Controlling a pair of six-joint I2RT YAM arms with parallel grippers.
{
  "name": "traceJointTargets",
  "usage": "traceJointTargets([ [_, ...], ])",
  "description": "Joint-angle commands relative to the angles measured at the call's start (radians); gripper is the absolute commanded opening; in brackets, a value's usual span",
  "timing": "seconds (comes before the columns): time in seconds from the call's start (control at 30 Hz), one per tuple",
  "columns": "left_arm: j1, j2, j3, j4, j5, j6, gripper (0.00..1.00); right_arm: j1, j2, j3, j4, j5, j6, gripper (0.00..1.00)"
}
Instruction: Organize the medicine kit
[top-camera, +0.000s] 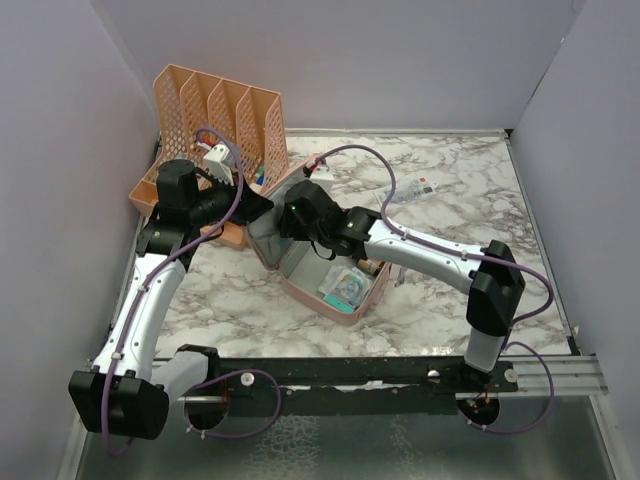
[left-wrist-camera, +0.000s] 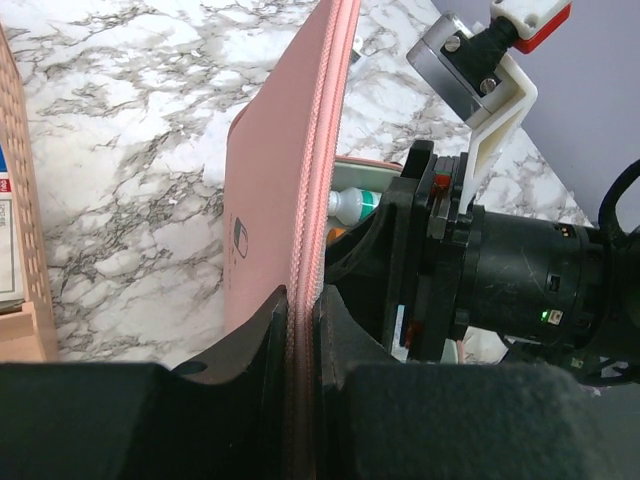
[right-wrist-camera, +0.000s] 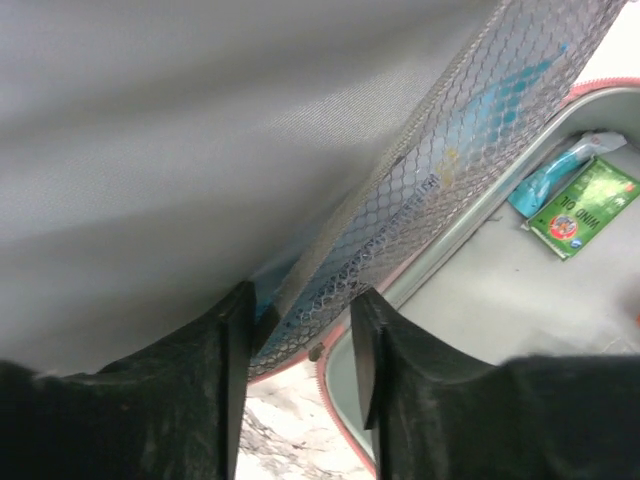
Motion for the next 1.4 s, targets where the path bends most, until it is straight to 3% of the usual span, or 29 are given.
traceJointTargets([
  [0.0, -0.005, -0.017, -0.006, 0.075, 0.044, 0.0, 0.0, 0.018, 0.051, -0.008, -0.064, 0.105, -0.058, 0.39],
  [0.13, -0.005, -0.018, -0.007, 0.074, 0.037, 0.003, 0.0, 0.018, 0.036, -0.017, -0.029, 0.064, -0.108, 0.39],
  [0.27, -0.005, -0.016, -0.006, 0.074, 0.036, 0.002, 0.0, 0.018, 0.018, 0.001, -0.032, 0.064, -0.126, 0.5],
  [0.4, -0.005, -0.019, -0.005, 0.069, 0.032, 0.007, 0.0, 0.017, -0.019, 0.034, -0.078, 0.137, -0.137, 0.54],
  [0.6, -0.005, -0.021, -0.004, 0.066, 0.008, 0.005, 0.0, 0.017, -0.125, 0.008, -0.032, 0.16, -0.189, 0.54],
  [0.8, -0.005, -0.023, 0.003, 0.046, -0.056, 0.015, 0.0, 0.013, -0.171, 0.025, -0.105, 0.279, -0.15, 0.46],
  [0.97, -0.006, -0.023, 0.006, 0.043, -0.102, 0.008, 0.0, -0.009, -0.27, -0.06, -0.08, 0.333, -0.155, 0.45],
  [1.1, -0.005, -0.028, 0.003, 0.042, -0.15, -0.005, 0.0, -0.102, -0.396, -0.23, -0.045, 0.294, -0.174, 0.46],
  [1.37, -0.005, -0.032, 0.006, 0.051, -0.155, -0.02, 0.0, -0.426, -0.574, -0.563, -0.064, 0.16, -0.182, 0.46],
])
